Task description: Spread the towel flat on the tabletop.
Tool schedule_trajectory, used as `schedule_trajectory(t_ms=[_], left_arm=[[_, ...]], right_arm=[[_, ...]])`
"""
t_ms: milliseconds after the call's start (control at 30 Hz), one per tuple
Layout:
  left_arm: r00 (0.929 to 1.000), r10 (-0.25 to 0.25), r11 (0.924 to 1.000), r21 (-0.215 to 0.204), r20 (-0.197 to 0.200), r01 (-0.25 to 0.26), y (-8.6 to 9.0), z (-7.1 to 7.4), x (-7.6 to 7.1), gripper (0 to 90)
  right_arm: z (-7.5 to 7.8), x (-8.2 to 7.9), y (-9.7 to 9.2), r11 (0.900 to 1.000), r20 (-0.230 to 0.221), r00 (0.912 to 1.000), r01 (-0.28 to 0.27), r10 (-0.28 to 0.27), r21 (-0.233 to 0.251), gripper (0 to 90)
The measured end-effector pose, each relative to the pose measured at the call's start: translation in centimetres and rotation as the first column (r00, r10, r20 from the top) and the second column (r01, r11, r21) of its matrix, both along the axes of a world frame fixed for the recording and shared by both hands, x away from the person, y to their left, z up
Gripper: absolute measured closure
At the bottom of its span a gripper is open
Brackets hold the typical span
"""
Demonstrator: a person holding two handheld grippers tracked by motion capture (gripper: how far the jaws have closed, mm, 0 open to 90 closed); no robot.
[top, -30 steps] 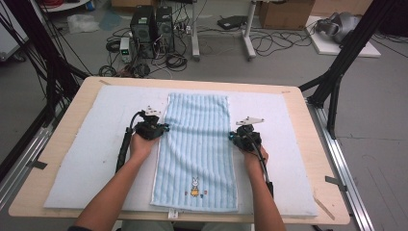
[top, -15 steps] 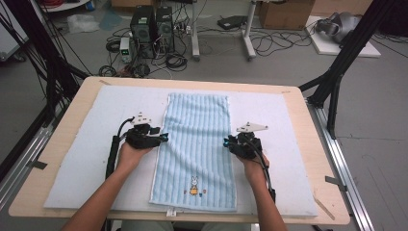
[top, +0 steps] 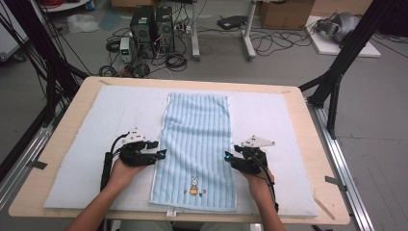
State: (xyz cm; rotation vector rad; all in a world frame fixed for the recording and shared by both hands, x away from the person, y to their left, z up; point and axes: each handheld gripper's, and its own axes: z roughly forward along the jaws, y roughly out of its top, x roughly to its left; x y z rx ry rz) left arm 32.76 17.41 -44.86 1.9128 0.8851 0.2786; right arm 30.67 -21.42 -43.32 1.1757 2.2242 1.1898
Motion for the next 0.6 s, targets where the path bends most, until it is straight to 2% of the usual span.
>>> schedule_trajectory(t_ms=[100, 200, 300, 367, 533, 567, 600], left_arm=[[0.9997, -0.022, 0.9997, 0.011, -0.007, 0.022, 0.0, 0.0, -0.9, 51.7], [0.9991, -0.041, 0.9992, 0.001, -0.005, 0.041, 0.2, 0.2, -2.1, 55.7], [0.9959, -0.089, 0.9960, 0.002, 0.010, 0.089, 0.2, 0.2, -3.2, 63.4], [0.9924, -0.123, 0.9923, 0.011, 0.001, 0.123, 0.0, 0.0, -3.7, 66.5], [0.9862, -0.165, 0.9830, 0.080, -0.012, 0.165, -0.6, -0.2, -3.9, 66.9], [0.9845, -0.174, 0.9791, 0.104, -0.016, 0.175, -0.8, -0.2, -4.0, 68.3], [0.9815, -0.190, 0.9726, 0.133, -0.016, 0.191, -1.0, -0.2, -4.1, 75.5]], right_arm=[[-0.5, -0.5, 0.3, 0.9994, -0.020, 0.9993, -0.033, 0.032, -0.012, 52.4], [-0.8, -0.9, 0.5, 0.9978, -0.038, 0.9976, -0.059, 0.058, -0.031, 52.6], [-0.8, -1.2, 0.7, 0.9966, -0.034, 0.9967, -0.074, 0.073, -0.035, 52.9], [-0.7, -1.4, 0.8, 0.9960, -0.030, 0.9962, -0.083, 0.082, -0.034, 53.0], [-0.7, -1.5, 1.2, 0.9937, -0.035, 0.9935, -0.110, 0.109, -0.024, 53.0], [-0.7, -1.6, 1.3, 0.9928, -0.032, 0.9927, -0.117, 0.116, -0.026, 53.0], [-0.7, -1.6, 1.3, 0.9922, -0.038, 0.9920, -0.122, 0.121, -0.027, 53.0]])
